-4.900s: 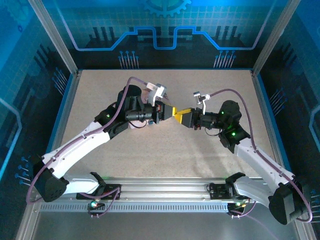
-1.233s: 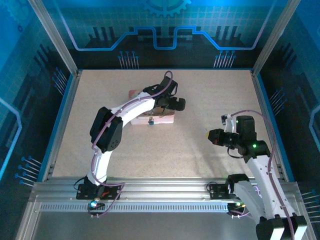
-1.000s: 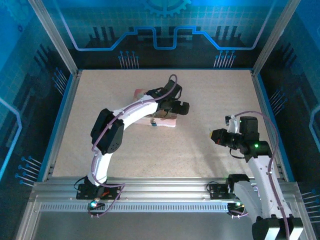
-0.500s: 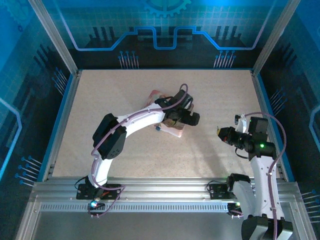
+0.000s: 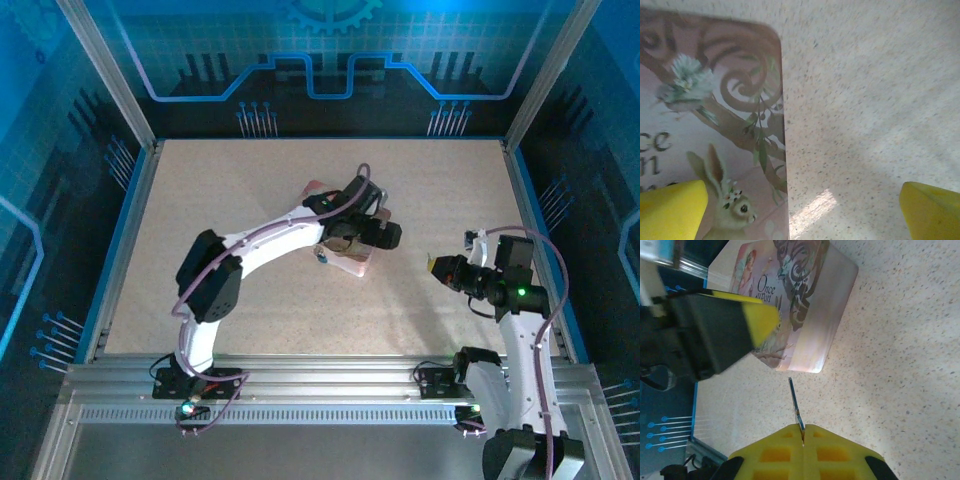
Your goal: Unlock the padlock with the key
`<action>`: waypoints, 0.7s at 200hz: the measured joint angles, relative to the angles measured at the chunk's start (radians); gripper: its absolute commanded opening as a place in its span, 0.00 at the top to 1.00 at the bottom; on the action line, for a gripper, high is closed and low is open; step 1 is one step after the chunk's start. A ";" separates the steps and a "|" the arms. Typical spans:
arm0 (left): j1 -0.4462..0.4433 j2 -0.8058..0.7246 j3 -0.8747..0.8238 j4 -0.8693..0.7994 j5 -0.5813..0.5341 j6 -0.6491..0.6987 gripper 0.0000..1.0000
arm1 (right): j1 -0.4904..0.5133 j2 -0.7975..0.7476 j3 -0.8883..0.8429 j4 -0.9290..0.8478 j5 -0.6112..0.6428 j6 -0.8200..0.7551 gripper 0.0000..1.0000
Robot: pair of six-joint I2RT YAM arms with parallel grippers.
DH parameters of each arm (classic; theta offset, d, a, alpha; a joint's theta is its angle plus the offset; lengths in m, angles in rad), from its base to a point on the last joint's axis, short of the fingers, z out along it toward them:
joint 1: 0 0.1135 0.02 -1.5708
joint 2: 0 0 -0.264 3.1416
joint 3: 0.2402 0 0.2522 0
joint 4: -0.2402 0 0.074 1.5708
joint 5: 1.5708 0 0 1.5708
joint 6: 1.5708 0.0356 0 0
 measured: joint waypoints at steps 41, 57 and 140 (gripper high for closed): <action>0.057 -0.299 -0.247 0.117 -0.001 0.035 0.01 | 0.045 0.018 -0.041 0.067 -0.035 0.035 1.00; 0.079 -0.403 -0.352 0.163 -0.002 0.051 0.01 | 0.091 0.032 -0.055 0.104 -0.035 0.059 1.00; 0.220 -0.715 -0.858 0.327 -0.013 0.017 0.01 | 0.437 0.279 -0.066 0.426 0.065 0.220 1.00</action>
